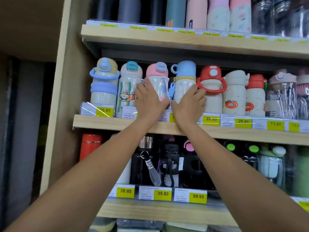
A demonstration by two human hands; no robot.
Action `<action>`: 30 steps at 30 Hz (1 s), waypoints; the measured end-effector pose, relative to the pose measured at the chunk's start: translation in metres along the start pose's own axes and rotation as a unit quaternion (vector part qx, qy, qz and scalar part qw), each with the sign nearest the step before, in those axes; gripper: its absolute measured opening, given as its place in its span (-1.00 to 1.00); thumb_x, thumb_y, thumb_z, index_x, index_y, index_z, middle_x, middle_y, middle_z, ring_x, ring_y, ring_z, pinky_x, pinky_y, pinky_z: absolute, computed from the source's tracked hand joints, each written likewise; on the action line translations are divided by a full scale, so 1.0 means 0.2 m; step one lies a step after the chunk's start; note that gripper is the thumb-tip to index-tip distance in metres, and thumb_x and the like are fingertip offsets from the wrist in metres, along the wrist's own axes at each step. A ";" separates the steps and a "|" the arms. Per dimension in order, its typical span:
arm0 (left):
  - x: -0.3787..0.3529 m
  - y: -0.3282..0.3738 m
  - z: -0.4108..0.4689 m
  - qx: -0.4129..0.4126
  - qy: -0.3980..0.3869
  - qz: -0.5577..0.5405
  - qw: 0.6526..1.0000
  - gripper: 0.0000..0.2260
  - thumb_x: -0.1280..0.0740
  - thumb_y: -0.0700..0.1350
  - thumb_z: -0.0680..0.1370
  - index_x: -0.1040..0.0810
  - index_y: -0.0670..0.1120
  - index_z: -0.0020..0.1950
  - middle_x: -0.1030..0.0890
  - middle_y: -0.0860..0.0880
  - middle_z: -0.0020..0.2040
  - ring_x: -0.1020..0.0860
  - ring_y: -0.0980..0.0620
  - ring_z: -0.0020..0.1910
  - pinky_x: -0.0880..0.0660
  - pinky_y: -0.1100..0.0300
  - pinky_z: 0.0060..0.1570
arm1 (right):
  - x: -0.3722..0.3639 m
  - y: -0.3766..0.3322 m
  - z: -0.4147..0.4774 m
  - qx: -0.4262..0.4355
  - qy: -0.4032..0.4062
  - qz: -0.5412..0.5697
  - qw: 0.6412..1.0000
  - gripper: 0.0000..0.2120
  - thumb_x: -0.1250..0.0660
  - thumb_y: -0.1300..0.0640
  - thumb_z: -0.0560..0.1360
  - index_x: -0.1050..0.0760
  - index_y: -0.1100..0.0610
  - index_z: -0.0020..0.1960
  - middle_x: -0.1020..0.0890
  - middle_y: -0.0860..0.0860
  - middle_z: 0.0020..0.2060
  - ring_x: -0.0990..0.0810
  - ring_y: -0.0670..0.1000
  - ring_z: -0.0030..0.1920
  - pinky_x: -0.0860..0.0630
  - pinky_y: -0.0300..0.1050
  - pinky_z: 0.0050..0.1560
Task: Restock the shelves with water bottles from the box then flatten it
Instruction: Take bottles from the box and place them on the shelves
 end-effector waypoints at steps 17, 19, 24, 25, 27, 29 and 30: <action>0.02 -0.01 -0.02 -0.013 -0.005 0.017 1.000 -0.18 -0.34 0.09 0.41 -0.03 -0.20 0.51 -0.23 -0.20 0.40 -0.24 -0.20 0.34 -0.43 -0.08 0.16 | 0.01 0.01 0.01 0.026 -0.009 0.008 1.000 -0.31 -0.44 0.08 0.41 -0.16 0.21 0.40 -0.32 0.20 0.26 -0.44 0.24 0.13 -0.43 0.00 0.00; 0.02 -0.01 -0.03 -0.020 -0.002 0.011 1.000 -0.19 -0.35 0.07 0.41 -0.04 -0.19 0.51 -0.20 -0.18 0.43 -0.23 -0.20 0.35 -0.43 -0.06 0.16 | 0.02 0.01 0.01 0.032 -0.015 0.018 0.999 -0.30 -0.43 0.10 0.42 -0.14 0.20 0.42 -0.32 0.20 0.26 -0.46 0.25 0.13 -0.46 0.02 -0.02; 0.03 -0.01 -0.03 -0.033 0.002 0.012 0.999 -0.23 -0.33 0.04 0.41 -0.07 -0.17 0.50 -0.21 -0.17 0.42 -0.25 -0.17 0.33 -0.42 -0.03 0.11 | 0.02 0.02 0.00 0.041 -0.027 0.043 0.998 -0.40 -0.37 0.12 0.46 -0.18 0.22 0.40 -0.36 0.19 0.24 -0.47 0.24 0.15 -0.44 0.02 -0.02; 0.04 -0.01 -0.03 -0.033 0.003 0.012 0.999 -0.24 -0.33 0.04 0.41 -0.08 -0.17 0.50 -0.21 -0.16 0.41 -0.25 -0.17 0.33 -0.43 -0.03 0.11 | 0.01 0.02 -0.01 0.043 -0.023 0.042 0.998 -0.45 -0.33 0.12 0.48 -0.21 0.23 0.38 -0.37 0.19 0.24 -0.45 0.23 0.17 -0.42 0.01 -0.01; 0.04 -0.01 -0.03 -0.028 0.005 0.006 1.000 -0.24 -0.34 0.04 0.40 -0.09 -0.17 0.50 -0.22 -0.16 0.40 -0.26 -0.18 0.32 -0.42 -0.04 0.10 | 0.01 0.02 -0.03 0.046 -0.012 0.030 0.998 -0.52 -0.28 0.08 0.50 -0.26 0.26 0.33 -0.38 0.19 0.23 -0.38 0.21 0.21 -0.38 0.03 0.10; 0.03 0.00 -0.04 -0.023 0.006 0.000 1.000 -0.23 -0.34 0.05 0.38 -0.10 -0.16 0.49 -0.23 -0.15 0.39 -0.27 -0.19 0.31 -0.43 -0.05 0.09 | 0.01 0.02 -0.04 0.034 -0.012 0.032 0.999 -0.48 -0.28 -0.02 0.49 -0.27 0.26 0.32 -0.38 0.20 0.23 -0.35 0.21 0.22 -0.39 0.05 0.15; 0.03 0.00 -0.04 -0.023 0.005 -0.002 1.000 -0.23 -0.34 0.07 0.38 -0.10 -0.16 0.49 -0.23 -0.15 0.39 -0.27 -0.18 0.31 -0.42 -0.05 0.09 | 0.01 0.01 -0.03 0.024 -0.015 0.035 0.999 -0.45 -0.29 -0.06 0.49 -0.26 0.26 0.32 -0.37 0.19 0.23 -0.36 0.21 0.22 -0.40 0.06 0.14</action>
Point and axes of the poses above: each hand's wrist, its own z-axis towards the middle knuckle, its own x-axis out of the back of the hand, y = z × x, the point moved 2 cm from there along z, towards the middle knuckle
